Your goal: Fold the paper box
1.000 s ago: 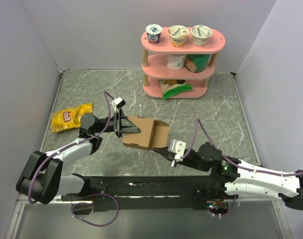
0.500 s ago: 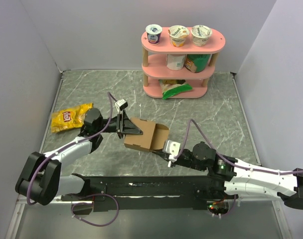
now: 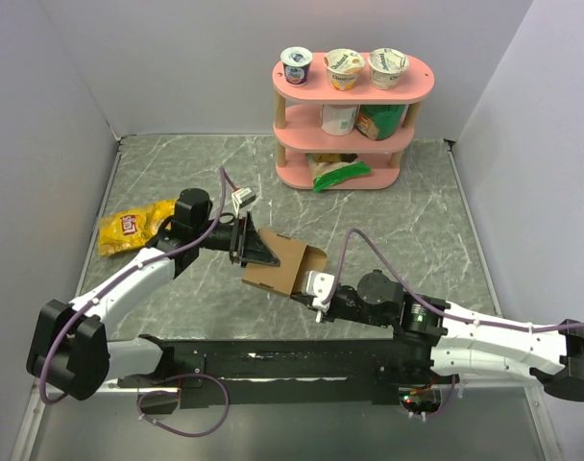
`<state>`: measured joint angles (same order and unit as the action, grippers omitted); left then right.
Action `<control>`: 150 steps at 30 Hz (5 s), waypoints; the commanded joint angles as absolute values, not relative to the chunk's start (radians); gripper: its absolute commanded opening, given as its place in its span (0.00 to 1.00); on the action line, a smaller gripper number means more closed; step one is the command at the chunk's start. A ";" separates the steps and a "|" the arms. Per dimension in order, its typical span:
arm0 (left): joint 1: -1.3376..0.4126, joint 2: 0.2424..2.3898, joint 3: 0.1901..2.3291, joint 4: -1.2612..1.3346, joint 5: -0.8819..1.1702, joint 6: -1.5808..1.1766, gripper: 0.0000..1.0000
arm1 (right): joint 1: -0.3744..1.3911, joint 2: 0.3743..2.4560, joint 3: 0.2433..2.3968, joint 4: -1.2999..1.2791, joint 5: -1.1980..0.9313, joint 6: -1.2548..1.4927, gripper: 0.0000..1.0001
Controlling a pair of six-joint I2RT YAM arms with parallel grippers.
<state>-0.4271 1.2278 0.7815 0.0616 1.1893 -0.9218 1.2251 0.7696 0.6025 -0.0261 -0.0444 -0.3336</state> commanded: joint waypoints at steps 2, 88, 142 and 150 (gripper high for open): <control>-0.430 1.235 0.791 -0.118 1.229 -0.744 0.45 | 1.212 0.756 0.713 0.032 0.006 -0.348 0.00; -0.482 1.267 0.762 -0.076 1.315 -0.807 0.45 | 0.897 0.880 0.836 -0.169 -0.304 -0.319 0.00; -0.354 1.264 0.739 -0.048 1.273 -0.876 0.43 | 1.433 0.914 0.712 -0.103 0.107 -0.308 0.68; -0.356 1.252 0.729 -0.034 1.278 -0.890 0.43 | 1.410 0.979 0.706 -0.068 0.158 -0.305 0.47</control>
